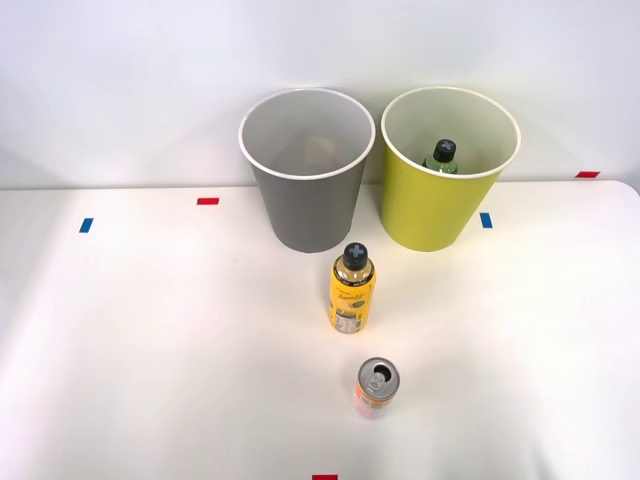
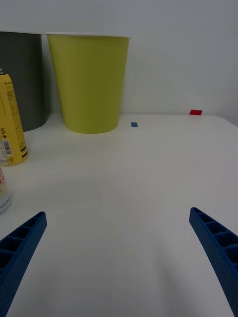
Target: Put cans in the gray bin, plastic bottles in the light green bin
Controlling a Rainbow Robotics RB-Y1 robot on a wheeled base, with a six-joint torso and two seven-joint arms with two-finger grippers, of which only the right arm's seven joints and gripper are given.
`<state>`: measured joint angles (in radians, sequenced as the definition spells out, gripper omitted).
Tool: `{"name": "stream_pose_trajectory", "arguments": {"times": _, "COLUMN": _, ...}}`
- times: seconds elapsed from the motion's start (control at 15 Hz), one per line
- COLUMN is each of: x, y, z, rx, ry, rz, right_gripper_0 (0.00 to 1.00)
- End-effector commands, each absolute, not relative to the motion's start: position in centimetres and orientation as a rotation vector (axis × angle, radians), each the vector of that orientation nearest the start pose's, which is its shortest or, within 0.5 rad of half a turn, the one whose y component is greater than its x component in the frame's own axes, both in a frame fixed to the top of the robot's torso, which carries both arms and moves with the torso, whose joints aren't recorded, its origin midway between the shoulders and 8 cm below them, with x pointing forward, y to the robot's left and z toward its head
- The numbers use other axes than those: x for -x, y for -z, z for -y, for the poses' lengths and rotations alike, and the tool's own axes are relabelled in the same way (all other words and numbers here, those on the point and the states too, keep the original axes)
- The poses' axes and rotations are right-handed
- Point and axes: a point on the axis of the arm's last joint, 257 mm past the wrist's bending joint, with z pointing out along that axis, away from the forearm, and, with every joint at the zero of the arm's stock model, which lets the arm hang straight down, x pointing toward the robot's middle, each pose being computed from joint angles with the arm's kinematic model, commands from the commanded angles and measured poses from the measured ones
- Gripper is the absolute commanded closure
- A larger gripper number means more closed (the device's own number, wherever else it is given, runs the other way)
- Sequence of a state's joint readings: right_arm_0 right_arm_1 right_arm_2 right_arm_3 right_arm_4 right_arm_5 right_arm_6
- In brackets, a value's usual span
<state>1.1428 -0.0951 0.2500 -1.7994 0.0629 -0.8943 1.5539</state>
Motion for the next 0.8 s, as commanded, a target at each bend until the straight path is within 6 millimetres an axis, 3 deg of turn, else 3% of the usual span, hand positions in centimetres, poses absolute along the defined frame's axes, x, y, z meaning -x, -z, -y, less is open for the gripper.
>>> {"name": "stream_pose_trajectory", "arguments": {"times": 0.07, "x": -17.0, "y": 28.1, "z": 23.3, "rx": -0.024, "ry": 0.086, "rz": -1.539, "right_gripper_0": 0.0}}
{"name": "stream_pose_trajectory", "arguments": {"times": 0.4, "x": -17.0, "y": 28.1, "z": 23.3, "rx": -0.024, "ry": 0.086, "rz": -1.539, "right_gripper_0": 0.0}}
{"name": "stream_pose_trajectory", "arguments": {"times": 0.47, "x": -17.2, "y": 28.9, "z": 22.9, "rx": -0.022, "ry": 0.077, "rz": -1.551, "right_gripper_0": 0.0}}
{"name": "stream_pose_trajectory", "arguments": {"times": 0.8, "x": -17.2, "y": 25.8, "z": 20.3, "rx": 0.069, "ry": -0.02, "rz": -1.472, "right_gripper_0": 0.0}}
